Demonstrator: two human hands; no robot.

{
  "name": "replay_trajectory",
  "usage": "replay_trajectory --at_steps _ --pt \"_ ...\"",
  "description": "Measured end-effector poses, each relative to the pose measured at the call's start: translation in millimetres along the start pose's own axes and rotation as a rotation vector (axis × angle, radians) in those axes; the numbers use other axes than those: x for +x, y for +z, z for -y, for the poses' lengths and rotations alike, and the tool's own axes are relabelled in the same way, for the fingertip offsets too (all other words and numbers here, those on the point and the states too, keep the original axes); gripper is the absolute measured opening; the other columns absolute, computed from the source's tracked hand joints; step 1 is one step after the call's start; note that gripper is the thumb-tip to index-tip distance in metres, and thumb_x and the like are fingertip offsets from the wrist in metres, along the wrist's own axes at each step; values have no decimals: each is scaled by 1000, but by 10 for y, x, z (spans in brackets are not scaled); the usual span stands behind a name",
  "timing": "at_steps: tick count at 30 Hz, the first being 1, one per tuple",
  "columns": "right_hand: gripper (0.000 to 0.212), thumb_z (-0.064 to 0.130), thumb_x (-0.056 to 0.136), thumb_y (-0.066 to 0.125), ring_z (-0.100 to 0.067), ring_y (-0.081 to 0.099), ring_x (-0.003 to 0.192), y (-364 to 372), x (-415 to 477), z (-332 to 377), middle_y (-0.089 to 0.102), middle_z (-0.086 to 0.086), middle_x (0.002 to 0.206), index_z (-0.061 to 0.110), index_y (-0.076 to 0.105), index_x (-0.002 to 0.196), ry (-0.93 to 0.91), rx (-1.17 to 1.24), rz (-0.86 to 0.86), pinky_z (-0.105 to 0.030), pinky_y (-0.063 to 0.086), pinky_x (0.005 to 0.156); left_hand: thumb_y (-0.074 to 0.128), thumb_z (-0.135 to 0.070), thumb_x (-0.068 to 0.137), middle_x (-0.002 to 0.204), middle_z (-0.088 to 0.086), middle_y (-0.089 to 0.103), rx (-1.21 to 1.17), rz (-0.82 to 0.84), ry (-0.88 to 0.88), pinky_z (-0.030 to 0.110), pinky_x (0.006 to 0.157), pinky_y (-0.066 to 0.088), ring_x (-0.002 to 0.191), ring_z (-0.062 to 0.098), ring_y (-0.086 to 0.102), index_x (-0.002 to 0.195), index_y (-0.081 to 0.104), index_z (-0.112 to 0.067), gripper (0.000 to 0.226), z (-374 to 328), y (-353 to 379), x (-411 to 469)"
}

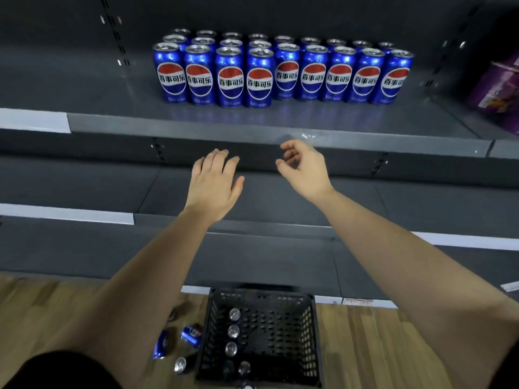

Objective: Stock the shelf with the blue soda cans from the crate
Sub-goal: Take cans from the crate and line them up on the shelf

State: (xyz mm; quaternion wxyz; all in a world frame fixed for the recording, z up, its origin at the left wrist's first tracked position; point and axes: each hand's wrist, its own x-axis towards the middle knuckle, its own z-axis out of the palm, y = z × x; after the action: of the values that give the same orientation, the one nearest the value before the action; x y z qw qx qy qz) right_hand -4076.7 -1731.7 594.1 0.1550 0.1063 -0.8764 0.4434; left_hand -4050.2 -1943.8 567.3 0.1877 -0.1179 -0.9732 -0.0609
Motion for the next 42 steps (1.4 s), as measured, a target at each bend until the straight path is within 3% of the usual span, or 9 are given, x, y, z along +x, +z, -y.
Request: replay_trajectory --at_steps 7,10,14,20,29,33,38,42 --pt "44 22 85 70 -9 54 97 -24 -793 -563 60 -5 118 15 58 127 102 -152 214 -27 49 89 25 -44 93 135 18 49 29 137 -22 50 103 31 127 36 43 129 52 -8 58 -199 269 -722" --pt "47 21 85 71 -17 59 106 0 -1116 -797 60 -7 121 14 58 129 163 -192 306 -22 43 89 34 -39 96 134 19 50 38 163 -34 50 102 31 125 37 44 129 52 -7 50 -290 404 -1008" --pt "49 20 83 72 -21 59 113 121 -1553 -1118 62 -7 124 11 57 130 252 -211 406 -17 37 87 27 -43 92 129 17 53 33 225 -56 49 100 35 118 37 49 127 54 -8 57 -392 627 -1378" --pt "54 26 85 72 -20 58 114 482 -2068 -1603 61 -5 126 15 53 134 369 -251 533 -22 39 92 26 -43 92 126 18 55 18 297 -51 49 97 37 115 36 51 126 55 -8 57 -328 1177 -1755" --pt "55 27 86 72 -21 57 116 1768 -2523 -2902 59 -4 127 17 51 136 478 -175 618 -23 41 88 30 -42 92 127 14 56 10 326 -85 48 96 39 115 34 53 125 54 -9 52 115 2805 -2346" --pt "55 29 85 72 -17 58 110 2466 -2774 -3624 59 -1 128 21 51 135 460 -176 662 -26 44 90 32 -41 92 125 13 57 22 331 -110 48 96 40 112 33 54 122 56 -8 50 323 3714 -2728" --pt "57 27 84 73 -18 56 117 3250 -3073 -4470 58 0 129 22 49 137 441 -188 690 -21 39 89 32 -41 92 118 11 59 38 327 -190 48 97 39 110 31 55 122 57 -8 50 476 4725 -3187" --pt "58 26 83 74 -19 56 114 3746 -3276 -4968 59 -2 128 20 50 136 418 -182 712 -27 43 94 30 -42 92 123 10 57 37 336 -216 49 96 39 113 32 53 126 54 -10 52 541 5348 -3499"
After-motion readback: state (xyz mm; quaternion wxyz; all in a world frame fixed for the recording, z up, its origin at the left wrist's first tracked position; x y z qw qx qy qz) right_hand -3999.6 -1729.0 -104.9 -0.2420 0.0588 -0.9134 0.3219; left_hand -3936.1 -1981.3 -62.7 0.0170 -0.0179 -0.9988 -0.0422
